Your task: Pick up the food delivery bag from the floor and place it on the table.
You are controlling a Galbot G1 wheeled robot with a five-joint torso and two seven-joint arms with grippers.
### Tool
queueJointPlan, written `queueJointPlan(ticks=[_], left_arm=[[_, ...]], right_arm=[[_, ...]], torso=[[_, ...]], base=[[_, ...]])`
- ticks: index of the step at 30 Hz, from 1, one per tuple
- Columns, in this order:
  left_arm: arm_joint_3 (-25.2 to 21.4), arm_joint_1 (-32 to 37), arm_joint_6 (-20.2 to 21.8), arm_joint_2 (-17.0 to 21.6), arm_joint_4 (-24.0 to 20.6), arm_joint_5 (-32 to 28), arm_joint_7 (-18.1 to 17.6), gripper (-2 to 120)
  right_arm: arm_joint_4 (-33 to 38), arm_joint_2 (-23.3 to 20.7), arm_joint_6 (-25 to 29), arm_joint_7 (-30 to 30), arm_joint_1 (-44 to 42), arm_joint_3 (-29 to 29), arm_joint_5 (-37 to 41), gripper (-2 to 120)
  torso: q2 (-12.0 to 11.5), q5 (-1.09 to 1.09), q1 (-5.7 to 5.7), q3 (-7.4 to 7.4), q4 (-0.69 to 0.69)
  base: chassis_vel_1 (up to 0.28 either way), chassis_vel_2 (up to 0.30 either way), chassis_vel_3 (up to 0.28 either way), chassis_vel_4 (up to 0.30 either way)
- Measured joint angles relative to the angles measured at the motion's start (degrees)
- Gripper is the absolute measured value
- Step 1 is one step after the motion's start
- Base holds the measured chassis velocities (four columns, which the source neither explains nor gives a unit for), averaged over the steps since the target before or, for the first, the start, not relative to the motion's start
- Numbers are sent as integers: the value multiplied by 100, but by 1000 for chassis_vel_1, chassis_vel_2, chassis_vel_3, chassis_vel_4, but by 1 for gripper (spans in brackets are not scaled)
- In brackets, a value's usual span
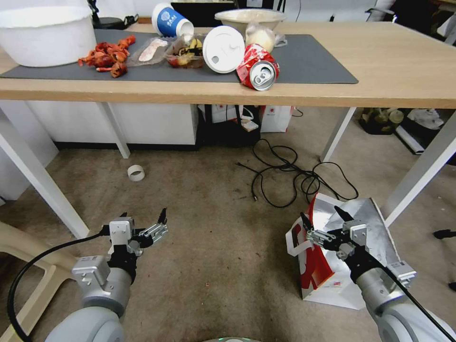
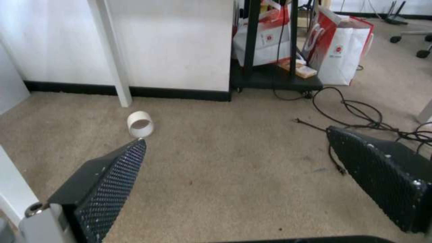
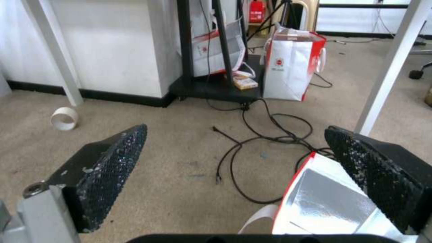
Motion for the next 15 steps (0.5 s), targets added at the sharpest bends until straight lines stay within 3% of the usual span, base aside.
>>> queueJointPlan(ticks=[9, 15], left_arm=[[-1, 13, -497, -18, 105, -20, 83, 100], [-59, 112, -405, -15, 3, 89, 192, 100]], right_arm=[[219, -232, -102, 17, 47, 199, 83, 100], [-8, -668, -821, 313, 292, 675, 94, 100]], torso=[[12, 0, 0, 0, 0], [20, 2, 1, 0, 0]], base=[[0, 0, 0, 0], [0, 0, 0, 0]])
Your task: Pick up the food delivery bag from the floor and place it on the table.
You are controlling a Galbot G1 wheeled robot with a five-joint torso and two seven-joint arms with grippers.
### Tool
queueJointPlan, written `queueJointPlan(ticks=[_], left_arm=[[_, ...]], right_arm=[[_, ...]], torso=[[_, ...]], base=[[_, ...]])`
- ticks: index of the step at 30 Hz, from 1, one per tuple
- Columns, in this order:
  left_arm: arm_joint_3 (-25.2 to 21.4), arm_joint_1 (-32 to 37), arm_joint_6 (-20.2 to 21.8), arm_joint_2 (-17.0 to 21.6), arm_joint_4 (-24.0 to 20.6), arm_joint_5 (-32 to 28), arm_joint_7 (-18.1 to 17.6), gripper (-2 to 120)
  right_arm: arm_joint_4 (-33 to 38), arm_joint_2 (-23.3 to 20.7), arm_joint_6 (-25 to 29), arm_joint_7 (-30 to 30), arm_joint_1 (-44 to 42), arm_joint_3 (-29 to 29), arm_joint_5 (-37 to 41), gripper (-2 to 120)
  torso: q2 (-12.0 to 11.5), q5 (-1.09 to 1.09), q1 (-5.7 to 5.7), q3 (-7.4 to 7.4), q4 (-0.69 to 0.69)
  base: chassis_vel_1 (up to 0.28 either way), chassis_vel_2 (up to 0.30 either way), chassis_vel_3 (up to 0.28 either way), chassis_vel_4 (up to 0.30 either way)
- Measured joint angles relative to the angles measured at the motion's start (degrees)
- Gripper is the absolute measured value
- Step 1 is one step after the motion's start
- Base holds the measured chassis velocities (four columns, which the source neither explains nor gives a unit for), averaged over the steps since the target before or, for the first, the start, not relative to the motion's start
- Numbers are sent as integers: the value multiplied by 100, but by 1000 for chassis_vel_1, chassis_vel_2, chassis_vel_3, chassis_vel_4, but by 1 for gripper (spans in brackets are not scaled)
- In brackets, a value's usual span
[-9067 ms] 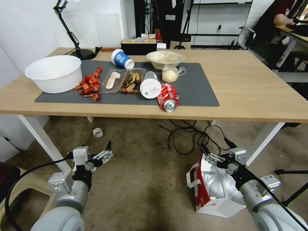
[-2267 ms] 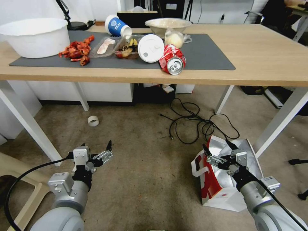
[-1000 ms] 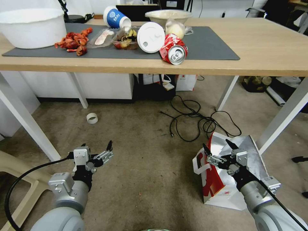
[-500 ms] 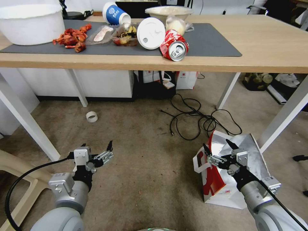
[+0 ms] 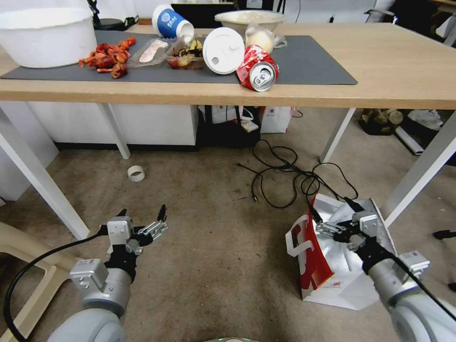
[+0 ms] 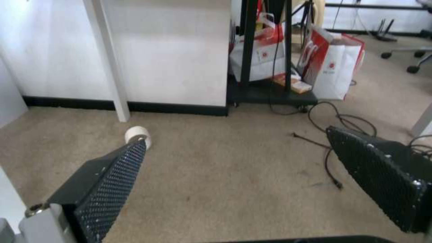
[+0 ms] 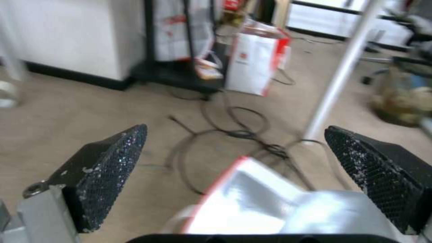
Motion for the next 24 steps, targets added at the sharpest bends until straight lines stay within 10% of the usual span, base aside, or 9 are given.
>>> queueJointPlan(ticks=[10, 24], left_arm=[[-10, 135, 52, -26, -133, 172, 41, 100], [9, 189, -27, -12, -230, 190, 26, 100]], right_arm=[[-44, -697, -1807, 142, 104, 988, 668, 100], [-1383, -1403, -2107, 334, 495, 1279, 1058, 100]], torso=[[8, -2, 2, 0, -1], [12, -2, 4, 0, -1]], base=[[0, 0, 0, 0], [0, 0, 0, 0]])
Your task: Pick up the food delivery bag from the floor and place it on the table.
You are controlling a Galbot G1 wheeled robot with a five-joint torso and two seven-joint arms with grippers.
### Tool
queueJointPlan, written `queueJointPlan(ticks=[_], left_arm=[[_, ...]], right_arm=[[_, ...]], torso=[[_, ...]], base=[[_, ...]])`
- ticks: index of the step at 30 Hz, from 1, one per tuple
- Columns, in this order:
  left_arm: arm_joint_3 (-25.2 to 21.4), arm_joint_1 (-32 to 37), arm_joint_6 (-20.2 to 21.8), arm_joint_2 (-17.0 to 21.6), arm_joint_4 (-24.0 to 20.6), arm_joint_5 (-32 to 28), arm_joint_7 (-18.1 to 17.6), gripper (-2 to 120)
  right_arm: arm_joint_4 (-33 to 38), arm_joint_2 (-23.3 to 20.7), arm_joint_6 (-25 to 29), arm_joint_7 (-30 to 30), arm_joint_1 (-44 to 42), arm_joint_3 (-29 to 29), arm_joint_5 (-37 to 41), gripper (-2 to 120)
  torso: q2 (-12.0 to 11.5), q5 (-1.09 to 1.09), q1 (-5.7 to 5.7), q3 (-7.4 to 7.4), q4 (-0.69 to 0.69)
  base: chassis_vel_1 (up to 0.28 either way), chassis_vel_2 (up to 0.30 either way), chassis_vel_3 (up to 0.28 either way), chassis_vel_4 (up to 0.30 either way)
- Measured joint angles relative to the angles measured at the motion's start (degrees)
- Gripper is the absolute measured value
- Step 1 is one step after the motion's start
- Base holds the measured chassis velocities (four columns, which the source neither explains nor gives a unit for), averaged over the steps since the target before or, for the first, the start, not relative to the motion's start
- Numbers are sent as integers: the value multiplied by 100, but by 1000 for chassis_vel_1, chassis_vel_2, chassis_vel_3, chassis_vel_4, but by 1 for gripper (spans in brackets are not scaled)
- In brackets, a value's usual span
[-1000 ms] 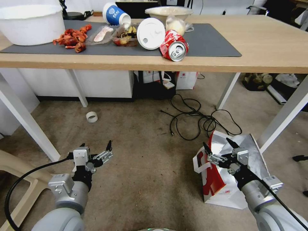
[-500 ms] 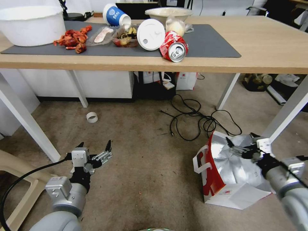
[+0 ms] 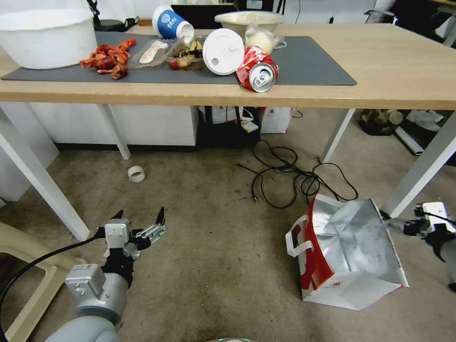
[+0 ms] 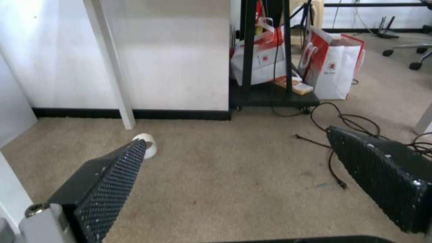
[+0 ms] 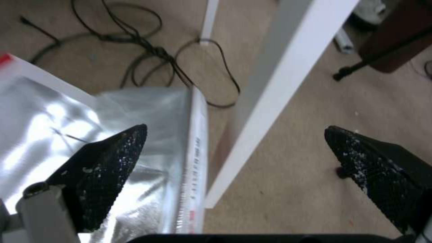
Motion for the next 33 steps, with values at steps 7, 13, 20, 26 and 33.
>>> queueJointPlan(ticks=[7, 13, 20, 26, 33], left_arm=[[11, 32, -68, 30, -3, -17, -82, 100], [19, 27, -79, 29, 11, -17, -86, 100], [39, 25, -82, 3, 27, -17, -80, 100], [22, 8, -79, 13, 32, -17, -85, 100], [3, 8, -79, 19, 27, -16, -100, 100]], right_arm=[[-724, -149, -27, -192, 588, -737, -422, 100], [-1002, -231, -53, -305, 724, -946, -608, 100], [-1330, -385, -36, -477, 899, -1157, -690, 100], [-1514, -363, -96, -549, 1094, -1442, -750, 100], [-1648, -323, -203, -559, 1212, -1623, -783, 100]], torso=[[2, 1, 0, 0, 1], [2, 0, 0, 0, 0], [3, -1, 0, 0, 0], [4, 0, 1, 0, 1], [4, 0, 1, 0, 1]], base=[[0, 0, 0, 0], [0, 0, 0, 0], [0, 0, 0, 0], [0, 0, 0, 0], [0, 0, 0, 0]])
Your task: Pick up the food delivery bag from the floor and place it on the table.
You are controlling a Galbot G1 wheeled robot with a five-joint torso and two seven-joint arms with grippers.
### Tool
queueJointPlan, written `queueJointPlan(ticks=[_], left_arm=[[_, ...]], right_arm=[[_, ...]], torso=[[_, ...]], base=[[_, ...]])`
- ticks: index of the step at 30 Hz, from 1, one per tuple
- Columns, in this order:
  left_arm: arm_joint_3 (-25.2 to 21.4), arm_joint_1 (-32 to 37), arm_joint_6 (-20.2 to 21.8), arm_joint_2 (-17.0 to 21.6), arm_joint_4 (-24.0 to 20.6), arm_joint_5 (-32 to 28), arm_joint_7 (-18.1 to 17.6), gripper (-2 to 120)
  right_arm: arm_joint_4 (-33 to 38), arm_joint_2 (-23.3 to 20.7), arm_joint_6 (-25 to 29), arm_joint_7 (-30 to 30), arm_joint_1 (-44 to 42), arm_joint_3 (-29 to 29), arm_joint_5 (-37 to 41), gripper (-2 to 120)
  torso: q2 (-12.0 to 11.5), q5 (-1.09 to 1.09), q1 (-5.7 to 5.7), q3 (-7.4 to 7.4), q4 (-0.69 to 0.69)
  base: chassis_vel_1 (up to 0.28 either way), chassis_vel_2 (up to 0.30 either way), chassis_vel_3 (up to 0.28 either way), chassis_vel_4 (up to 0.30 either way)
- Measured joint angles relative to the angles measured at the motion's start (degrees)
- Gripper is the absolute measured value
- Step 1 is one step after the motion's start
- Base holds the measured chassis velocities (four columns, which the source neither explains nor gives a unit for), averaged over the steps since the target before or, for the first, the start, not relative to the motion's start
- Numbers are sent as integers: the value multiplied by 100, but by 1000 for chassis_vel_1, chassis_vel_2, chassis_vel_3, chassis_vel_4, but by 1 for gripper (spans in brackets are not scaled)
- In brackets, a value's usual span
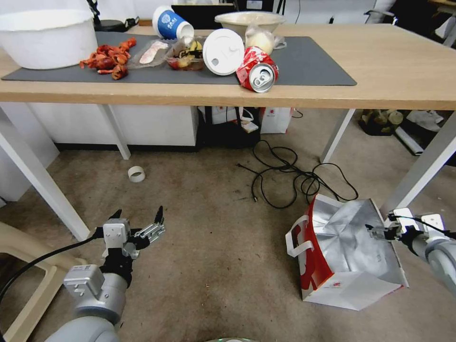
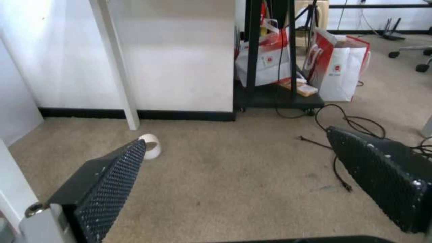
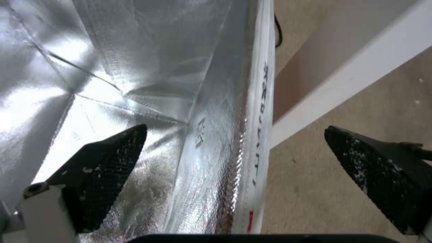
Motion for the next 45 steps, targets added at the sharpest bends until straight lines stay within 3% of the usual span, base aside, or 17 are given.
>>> queueJointPlan(ticks=[6, 8, 10, 13, 17, 32, 39, 45], left_arm=[[-5, 4, 0, 0, -7, 0, -10, 100], [-11, 7, -8, -1, -17, 0, -20, 100], [-12, 7, -8, -1, -19, 0, -23, 100], [-17, 8, -31, -2, -48, -10, -61, 100], [-19, 17, -44, -2, -58, -20, -92, 100], [-57, 26, -151, 40, -103, -83, -143, 100], [-62, 49, -151, 48, -113, -90, -162, 100], [-114, 63, -147, 69, -115, -140, -199, 100]], right_arm=[[-106, 19, 0, -3, 28, -38, -53, 100], [-167, 46, 23, -9, 9, -41, -75, 85], [-172, 52, 32, -11, 1, -41, -75, 84], [-177, 106, 70, -28, -46, -35, -70, 68], [-176, 128, 76, -28, -69, -27, -59, 59], [-75, 153, 151, -27, -142, 17, 92, 1], [5, 165, 284, -95, -208, 48, 142, 0], [566, 88, 945, -766, -405, 88, 503, 0]], torso=[[0, 0, 0, 0, 0], [1, 0, 0, 0, 0], [1, 0, 0, 0, -1], [1, 0, 0, 0, 0], [1, 0, 0, 0, 0], [1, 0, 0, 0, -1], [1, 1, 0, 0, -1], [2, 1, 0, 0, -1]], base=[[0, 0, 0, 0], [0, 0, 0, 0], [0, 0, 0, 0], [0, 0, 0, 0], [0, 0, 0, 0], [0, 0, 0, 0], [0, 0, 0, 0], [0, 0, 0, 0]])
